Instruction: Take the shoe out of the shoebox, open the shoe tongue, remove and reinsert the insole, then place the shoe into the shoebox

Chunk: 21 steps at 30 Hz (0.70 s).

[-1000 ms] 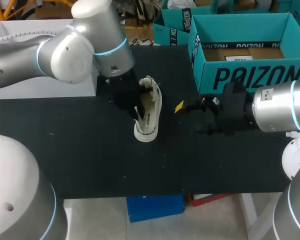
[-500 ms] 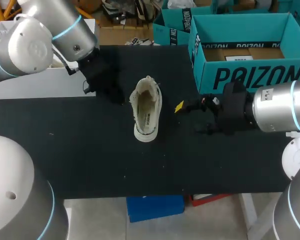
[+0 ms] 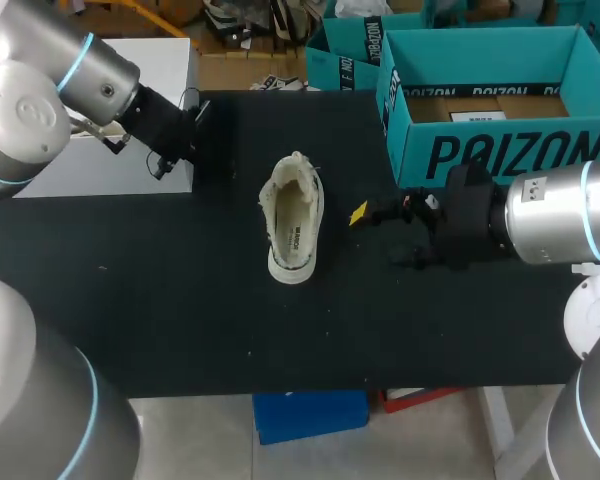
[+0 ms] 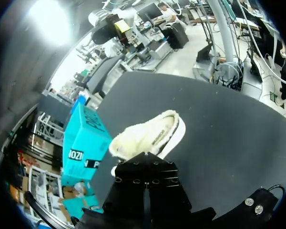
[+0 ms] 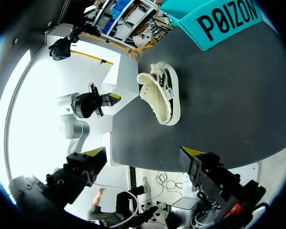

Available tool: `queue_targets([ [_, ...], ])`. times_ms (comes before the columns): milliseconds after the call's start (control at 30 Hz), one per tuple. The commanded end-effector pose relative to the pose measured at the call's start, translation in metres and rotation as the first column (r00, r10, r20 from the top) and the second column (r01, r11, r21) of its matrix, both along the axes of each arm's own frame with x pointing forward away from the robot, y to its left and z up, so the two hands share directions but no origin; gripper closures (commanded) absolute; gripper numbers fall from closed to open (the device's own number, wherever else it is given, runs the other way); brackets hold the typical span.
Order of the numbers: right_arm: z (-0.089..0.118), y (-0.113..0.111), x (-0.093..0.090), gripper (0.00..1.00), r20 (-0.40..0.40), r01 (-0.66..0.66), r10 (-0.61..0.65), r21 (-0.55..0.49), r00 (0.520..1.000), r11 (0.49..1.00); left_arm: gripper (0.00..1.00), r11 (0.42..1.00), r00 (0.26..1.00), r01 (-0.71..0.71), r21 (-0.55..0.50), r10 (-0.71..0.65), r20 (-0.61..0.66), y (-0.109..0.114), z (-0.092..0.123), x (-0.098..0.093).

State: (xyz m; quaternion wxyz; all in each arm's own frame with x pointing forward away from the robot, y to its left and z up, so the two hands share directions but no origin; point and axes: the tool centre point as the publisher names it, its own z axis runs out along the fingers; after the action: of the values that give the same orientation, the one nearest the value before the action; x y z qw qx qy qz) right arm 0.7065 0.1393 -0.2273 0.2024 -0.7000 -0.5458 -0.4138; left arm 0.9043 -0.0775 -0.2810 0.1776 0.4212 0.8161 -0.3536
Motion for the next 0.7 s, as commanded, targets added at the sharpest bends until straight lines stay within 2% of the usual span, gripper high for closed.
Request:
queue_targets([
  [33,0.0,0.001,0.0,0.0,0.0,0.0,0.0,0.0,1.0,1.0,1.0,1.0,1.0,-0.025,-0.004,0.025,0.011,-0.014,-0.006,0.012],
  [233,0.0,0.001,0.0,0.0,0.0,0.0,0.0,0.0,1.0,1.0,1.0,0.998,0.998,-0.039,0.046,0.036,0.056,-0.037,-0.021,0.042],
  [533,0.0,0.001,0.0,0.0,0.0,0.0,0.0,0.0,1.0,1.0,1.0,0.998,0.997,-0.026,0.054,0.022,0.073,-0.078,-0.036,0.068],
  [700,0.0,0.001,0.0,0.0,0.0,0.0,0.0,0.0,1.0,1.0,1.0,0.998,0.997,-0.037,0.051,0.033,0.07,-0.086,-0.042,0.08],
])
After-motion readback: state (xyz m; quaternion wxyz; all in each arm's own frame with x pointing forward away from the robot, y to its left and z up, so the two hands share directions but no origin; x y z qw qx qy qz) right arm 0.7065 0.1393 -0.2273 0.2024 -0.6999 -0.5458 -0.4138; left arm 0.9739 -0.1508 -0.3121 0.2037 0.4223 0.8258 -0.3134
